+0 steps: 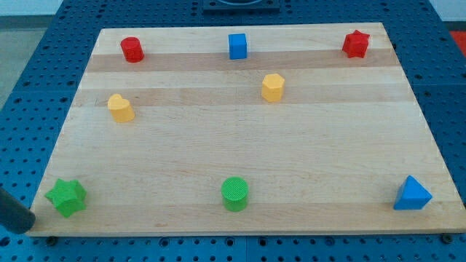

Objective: Push the green star diagonal to the green circle

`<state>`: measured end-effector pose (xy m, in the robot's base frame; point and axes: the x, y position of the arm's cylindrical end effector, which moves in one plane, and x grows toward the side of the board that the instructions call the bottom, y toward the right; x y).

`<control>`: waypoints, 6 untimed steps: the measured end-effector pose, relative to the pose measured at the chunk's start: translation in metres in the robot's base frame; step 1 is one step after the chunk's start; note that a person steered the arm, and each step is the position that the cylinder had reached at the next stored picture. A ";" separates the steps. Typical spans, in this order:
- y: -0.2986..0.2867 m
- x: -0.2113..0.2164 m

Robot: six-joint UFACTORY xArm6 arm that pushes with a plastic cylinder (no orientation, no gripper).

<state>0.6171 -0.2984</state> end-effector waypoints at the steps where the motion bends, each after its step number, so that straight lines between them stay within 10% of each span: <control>1: 0.004 -0.009; 4: 0.110 -0.152; 6: 0.050 -0.115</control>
<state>0.5019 -0.2485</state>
